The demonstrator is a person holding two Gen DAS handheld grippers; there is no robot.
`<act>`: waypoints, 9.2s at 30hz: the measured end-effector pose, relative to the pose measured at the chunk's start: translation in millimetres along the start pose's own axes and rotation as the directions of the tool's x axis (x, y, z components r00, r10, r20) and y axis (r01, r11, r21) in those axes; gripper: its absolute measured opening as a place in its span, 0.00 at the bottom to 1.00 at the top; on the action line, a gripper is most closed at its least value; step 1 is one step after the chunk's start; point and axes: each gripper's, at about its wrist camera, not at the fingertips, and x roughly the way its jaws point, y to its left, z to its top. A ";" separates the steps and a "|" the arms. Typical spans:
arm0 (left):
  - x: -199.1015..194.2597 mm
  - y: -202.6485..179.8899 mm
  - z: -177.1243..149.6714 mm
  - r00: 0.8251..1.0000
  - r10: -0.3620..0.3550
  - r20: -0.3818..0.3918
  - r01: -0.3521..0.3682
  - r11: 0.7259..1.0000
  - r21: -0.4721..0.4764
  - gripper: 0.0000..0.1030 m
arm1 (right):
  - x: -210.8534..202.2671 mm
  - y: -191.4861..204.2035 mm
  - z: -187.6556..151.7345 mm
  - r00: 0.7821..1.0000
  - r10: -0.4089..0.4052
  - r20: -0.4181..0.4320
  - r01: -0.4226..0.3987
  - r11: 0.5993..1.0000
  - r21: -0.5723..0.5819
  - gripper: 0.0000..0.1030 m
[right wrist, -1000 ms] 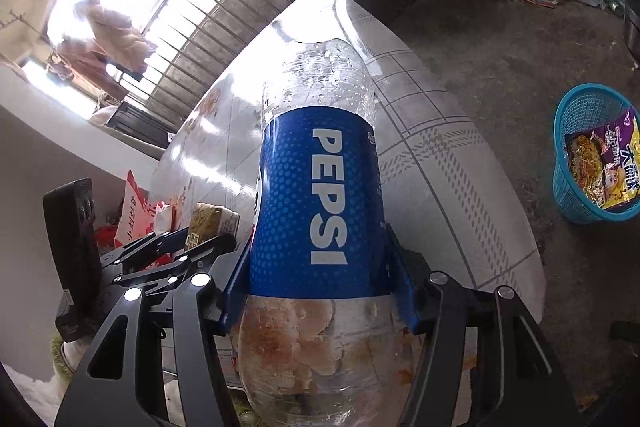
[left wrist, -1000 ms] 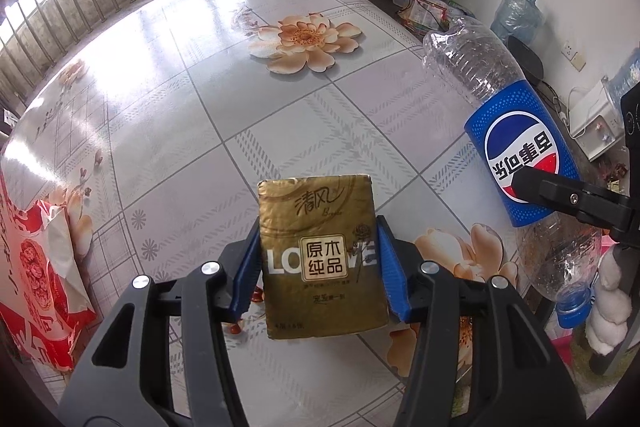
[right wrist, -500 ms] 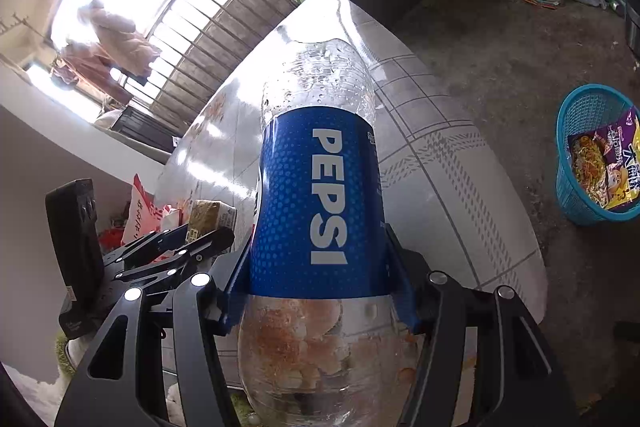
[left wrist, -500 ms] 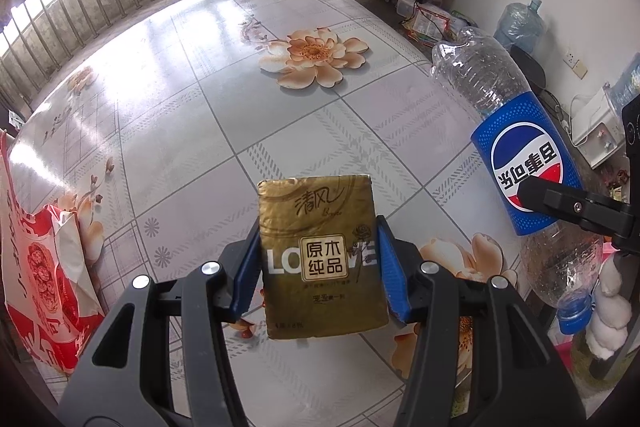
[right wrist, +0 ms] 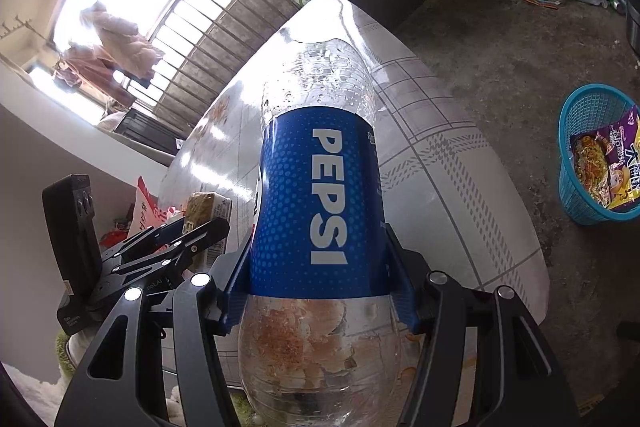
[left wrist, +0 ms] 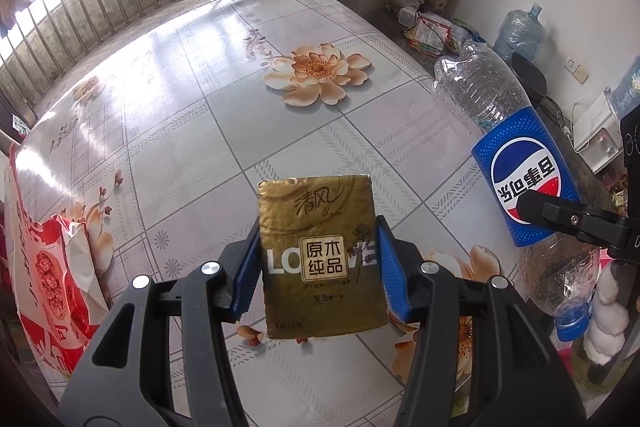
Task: Collect trash
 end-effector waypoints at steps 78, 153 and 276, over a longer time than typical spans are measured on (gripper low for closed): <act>0.5 -172.4 144.9 0.850 -0.483 0.211 0.446 0.872 0.199 0.87 | -116.4 -126.0 32.9 0.738 -0.488 0.466 0.435 0.872 0.226 0.88; -27.6 174.3 -71.1 0.968 -0.035 0.250 0.140 0.899 -0.414 0.30 | 70.7 105.0 14.1 0.983 0.049 -0.175 -0.053 0.998 -0.017 0.17; -18.1 67.8 -96.0 0.991 0.072 0.112 -0.070 0.997 -0.023 0.49 | 43.6 24.0 -0.9 0.992 0.111 -0.059 -0.094 0.969 0.228 0.28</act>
